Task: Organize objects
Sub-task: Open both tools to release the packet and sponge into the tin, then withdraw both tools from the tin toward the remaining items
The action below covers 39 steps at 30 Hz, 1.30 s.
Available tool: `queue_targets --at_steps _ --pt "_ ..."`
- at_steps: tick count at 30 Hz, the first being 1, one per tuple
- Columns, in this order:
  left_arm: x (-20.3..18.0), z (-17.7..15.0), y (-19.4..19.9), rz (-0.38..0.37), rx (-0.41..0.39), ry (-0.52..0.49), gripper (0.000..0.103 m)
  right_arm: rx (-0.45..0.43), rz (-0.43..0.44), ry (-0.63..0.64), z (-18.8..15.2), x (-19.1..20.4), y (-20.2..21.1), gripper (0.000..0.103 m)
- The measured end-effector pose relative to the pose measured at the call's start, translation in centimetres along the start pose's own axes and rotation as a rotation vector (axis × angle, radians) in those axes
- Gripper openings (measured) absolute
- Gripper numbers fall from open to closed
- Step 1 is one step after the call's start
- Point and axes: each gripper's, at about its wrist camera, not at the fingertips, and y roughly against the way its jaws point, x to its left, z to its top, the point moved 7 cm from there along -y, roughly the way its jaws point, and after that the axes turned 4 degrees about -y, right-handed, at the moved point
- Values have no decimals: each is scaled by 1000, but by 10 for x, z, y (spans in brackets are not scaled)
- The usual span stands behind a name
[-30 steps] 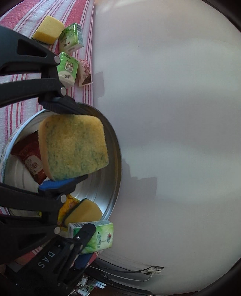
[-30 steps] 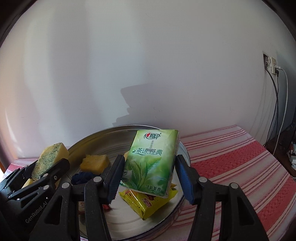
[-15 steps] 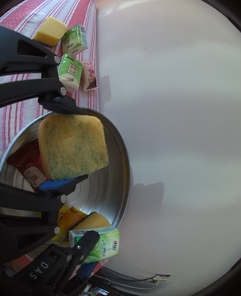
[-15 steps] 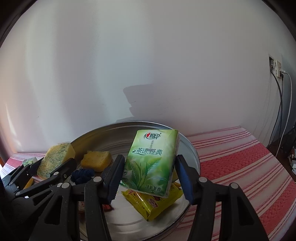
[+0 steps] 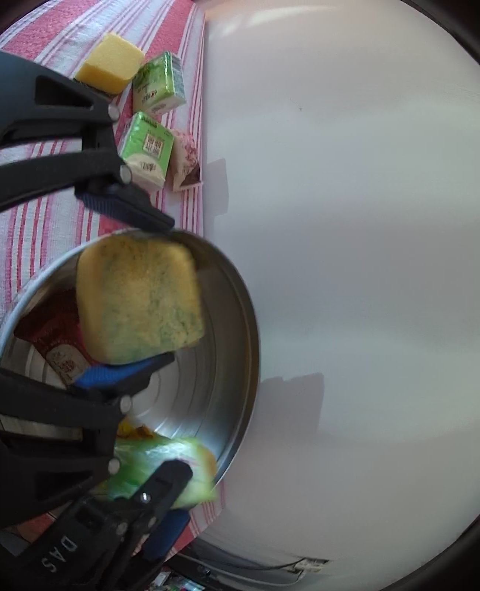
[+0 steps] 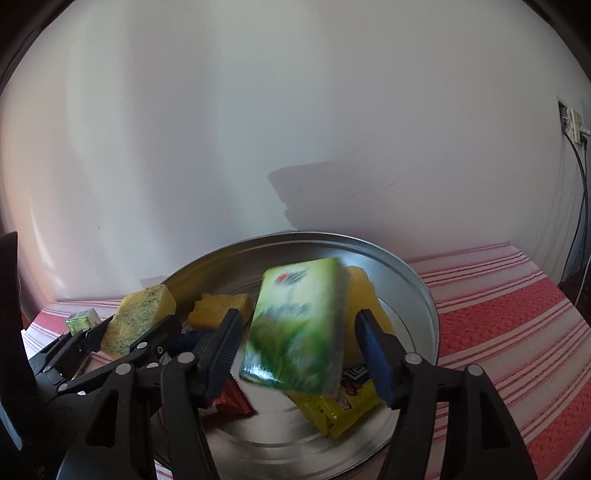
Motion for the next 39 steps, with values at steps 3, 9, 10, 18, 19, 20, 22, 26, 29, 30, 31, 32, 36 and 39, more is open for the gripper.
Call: queue_targets --at_steps 3,9,10,18,19,20,22,26,29,30,31,32,36,39 --pt "2 1 6 14 -28 6 102 -34 0 -36 4 -7 7 88" --pt "4 2 17 43 -65 -21 103 -104 -46 -67 7 -15 20 89" --pt "4 2 19 51 -68 -28 103 -102 -46 -72 5 -15 20 89" --pt "18 -10 19 86 -55 -16 103 -86 -29 -117 -1 -15 20 89" --pt "20 -11 22 90 -55 -13 103 -87 -29 -121 0 -14 17 89" --pt "22 -12 25 93 -55 -13 103 -88 -29 -124 0 -14 17 89" --pt "27 -16 28 100 -57 -10 103 -89 -23 -133 0 -14 18 89" --pt "36 -21 32 122 -57 -4 103 -105 -2 -141 0 -11 23 89" --pt "46 -22 36 137 -57 -2 103 -131 -24 -104 0 -3 27 89" --pt "49 -23 37 143 -58 -4 103 -136 -32 -91 -1 -1 28 89" --pt "52 -23 38 150 -59 -6 103 -144 -41 -76 -1 2 29 89" --pt "55 -23 39 158 -61 -8 103 -149 -44 -69 -2 3 31 89" --pt "65 -24 43 172 -69 -4 103 -179 -41 -54 -2 9 35 89" --pt "69 -24 45 186 -73 -6 103 -197 -28 -55 -2 10 37 89"
